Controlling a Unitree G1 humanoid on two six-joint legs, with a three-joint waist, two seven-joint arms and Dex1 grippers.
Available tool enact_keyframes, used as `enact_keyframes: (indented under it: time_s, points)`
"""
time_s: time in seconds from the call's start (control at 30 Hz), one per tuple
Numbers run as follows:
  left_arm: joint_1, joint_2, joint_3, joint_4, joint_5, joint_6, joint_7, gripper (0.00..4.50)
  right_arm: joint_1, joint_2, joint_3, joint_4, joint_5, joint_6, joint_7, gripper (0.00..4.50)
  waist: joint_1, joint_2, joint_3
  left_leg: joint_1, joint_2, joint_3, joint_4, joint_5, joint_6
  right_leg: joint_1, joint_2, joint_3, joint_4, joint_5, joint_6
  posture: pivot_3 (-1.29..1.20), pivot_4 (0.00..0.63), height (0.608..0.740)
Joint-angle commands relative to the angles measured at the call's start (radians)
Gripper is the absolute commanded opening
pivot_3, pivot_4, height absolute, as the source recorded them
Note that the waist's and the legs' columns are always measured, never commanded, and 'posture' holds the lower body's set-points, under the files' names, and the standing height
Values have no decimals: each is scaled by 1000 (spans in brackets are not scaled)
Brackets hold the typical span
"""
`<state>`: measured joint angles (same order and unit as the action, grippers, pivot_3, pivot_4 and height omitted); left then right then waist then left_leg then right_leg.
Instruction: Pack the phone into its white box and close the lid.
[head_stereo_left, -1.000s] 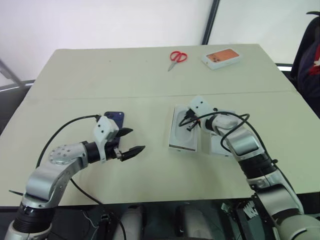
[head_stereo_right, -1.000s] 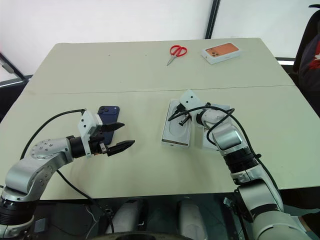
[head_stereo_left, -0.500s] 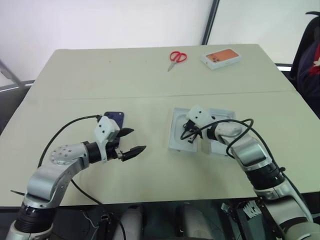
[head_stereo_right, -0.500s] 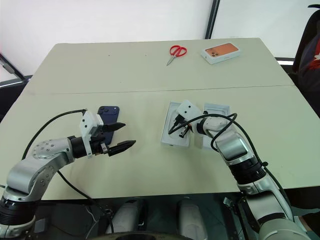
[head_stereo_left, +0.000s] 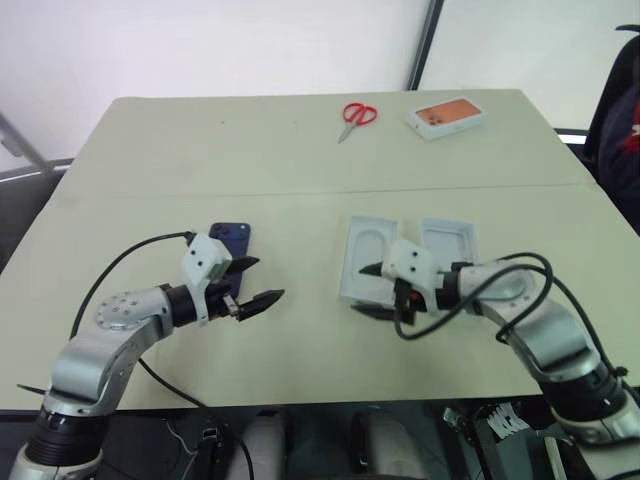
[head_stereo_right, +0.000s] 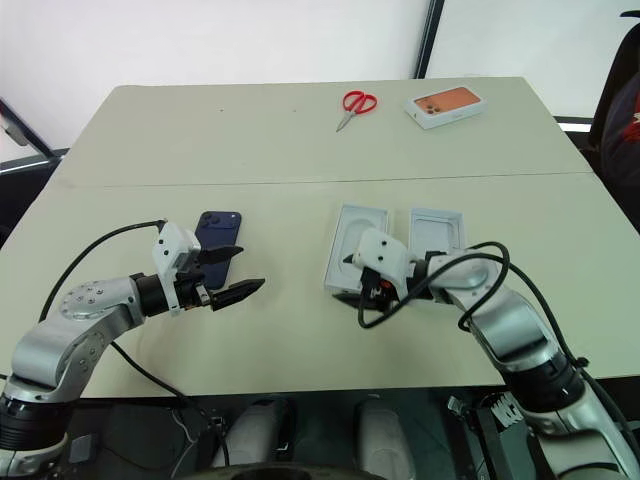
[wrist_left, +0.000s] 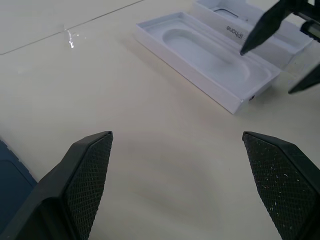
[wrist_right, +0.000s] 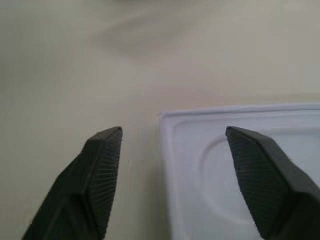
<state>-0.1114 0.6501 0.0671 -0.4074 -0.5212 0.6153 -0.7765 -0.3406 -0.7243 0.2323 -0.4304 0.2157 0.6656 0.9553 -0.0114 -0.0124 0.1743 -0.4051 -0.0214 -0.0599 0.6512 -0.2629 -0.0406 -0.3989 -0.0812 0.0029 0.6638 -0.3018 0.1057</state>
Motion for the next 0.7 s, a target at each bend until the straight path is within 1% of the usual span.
enact_keyframes:
  time_s: [0.03, 0.23, 0.27, 0.33, 0.47, 0.5, 0.7]
  points:
    - [2, 6, 21, -29, -1, -23, 2, 4358, 13, -14, 11, -18, -28, -42, -15, 3226, -3, 0, 0, 0, 0, 0, 0, 0, 0, 0, 0, 0, 0, 0, 0, 0, 150, 740]
    - [-14, 4, 7, -23, 0, -25, 1, 4358, 33, -11, 29, 14, -54, -73, -25, 3226, -1, 0, 0, 0, 0, 0, 0, 0, 0, 0, 0, 0, 0, 0, 0, 0, 150, 740]
    - [-18, 4, 6, -20, 0, -26, 0, 4358, 37, -10, 32, 20, -59, -83, -26, 2994, 1, 0, 0, 1, 0, 0, 0, 0, 0, 1, 0, 0, 0, 0, 0, 0, 150, 740]
    - [-23, 6, 4, -17, 2, -26, -3, 4358, 42, -11, 36, 26, -65, -99, -27, 2379, 1, 0, 0, 0, 0, 0, 0, 0, 0, 1, 0, 0, 0, 0, 0, 0, 150, 740]
    - [-26, 8, 5, -12, 3, -26, -6, 4358, 49, -17, 53, 40, -102, -150, -29, 300, -1, 0, 0, 1, 0, 0, 0, 0, 0, 1, 0, 0, 0, 0, 0, 0, 150, 740]
    - [-27, 8, 5, -10, 4, -26, -6, 4358, 50, -15, 54, 44, -105, -155, -28, 32, -2, 0, 0, 1, 0, 0, 0, 0, 0, 0, 0, 0, 0, 0, 0, 0, 150, 740]
    - [-25, 7, 13, -13, 6, -22, 0, 4358, 42, -18, 58, 59, -137, -228, -20, 32, -1, 0, 0, 1, 0, 0, 0, 0, 0, 1, 1, 0, 0, 0, 0, 0, 150, 740]
